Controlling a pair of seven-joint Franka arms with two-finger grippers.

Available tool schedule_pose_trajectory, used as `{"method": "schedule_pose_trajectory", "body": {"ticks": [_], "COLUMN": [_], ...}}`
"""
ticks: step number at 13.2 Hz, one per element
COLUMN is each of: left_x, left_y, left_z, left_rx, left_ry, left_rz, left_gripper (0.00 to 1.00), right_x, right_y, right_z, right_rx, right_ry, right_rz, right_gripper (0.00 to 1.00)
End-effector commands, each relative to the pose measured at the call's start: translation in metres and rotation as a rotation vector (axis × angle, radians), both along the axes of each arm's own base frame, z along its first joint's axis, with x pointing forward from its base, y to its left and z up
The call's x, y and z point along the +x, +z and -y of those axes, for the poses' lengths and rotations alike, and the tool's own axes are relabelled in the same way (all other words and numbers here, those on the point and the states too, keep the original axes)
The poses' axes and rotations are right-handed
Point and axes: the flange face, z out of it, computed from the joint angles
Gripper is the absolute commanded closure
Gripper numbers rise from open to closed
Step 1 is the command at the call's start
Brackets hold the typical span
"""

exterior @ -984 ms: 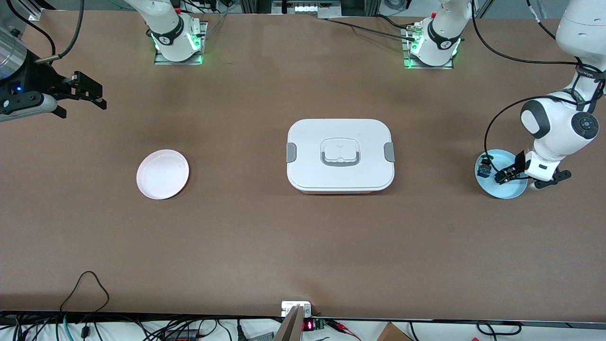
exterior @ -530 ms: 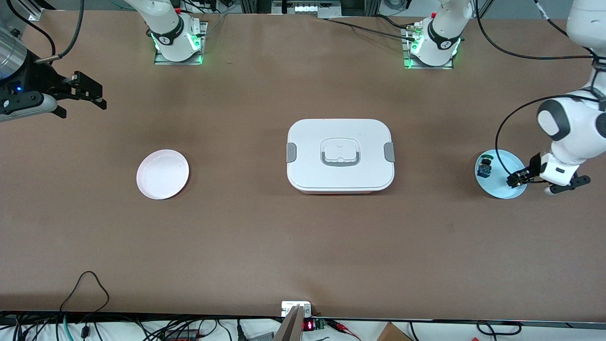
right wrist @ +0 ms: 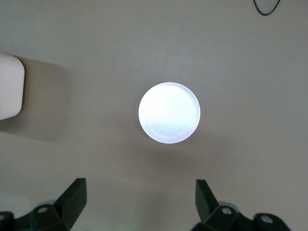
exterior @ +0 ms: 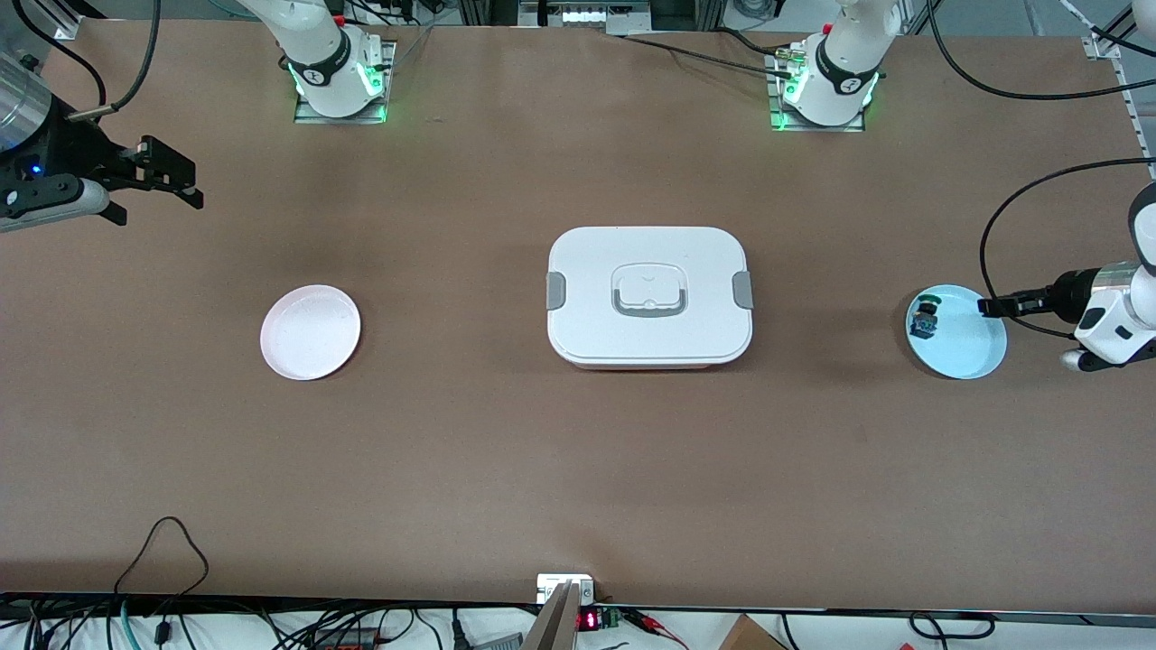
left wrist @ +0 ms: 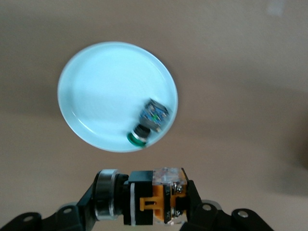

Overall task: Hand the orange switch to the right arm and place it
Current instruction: 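Lift the orange switch with the left gripper and carry it over the box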

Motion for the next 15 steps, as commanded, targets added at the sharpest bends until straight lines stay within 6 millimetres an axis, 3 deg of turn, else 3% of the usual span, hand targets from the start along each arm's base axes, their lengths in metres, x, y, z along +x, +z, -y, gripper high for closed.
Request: {"method": "schedule_pose_trajectory", "body": {"ticks": [1,5,7,9,11,15], "left_x": [0.01,0.006,-0.007,-0.014,-0.017,0.0], "left_y": [0.013,0.028,0.037,0.051,0.044,0.041], "left_z": [0.033,0.074,0.07,0.068,0.075,0.121], "left_rx": [-0.073,-0.244,-0.355,-0.47,-0.585,-0.718], "left_ry": [-0.061,-0.085,-0.077,-0.232,-0.358,-0.632], "left_rz": [-0.061,-0.101,-0.151,-0.066,-0.003,0.181], "left_gripper": [0.97,1.0,0.99,0.99,0.99,0.99], "right_x": [0.0,0.002,0.002,0.001,-0.001,-0.004], "right_y": [0.005,0.006,0.01,0.01,0.014,0.025], "right_z": [-0.001,0.001,0.003,0.006,0.003,0.01], "right_rx": [-0.015,-0.013,-0.014,0.001,0.003,0.003], "right_ry": [-0.012,-0.008,-0.02,-0.034,-0.026,-0.019], "right_rz": [0.004,0.009,0.016,0.006,0.012,0.01], "right_gripper": [0.0,0.0,0.0,0.0,0.0,0.0]}}
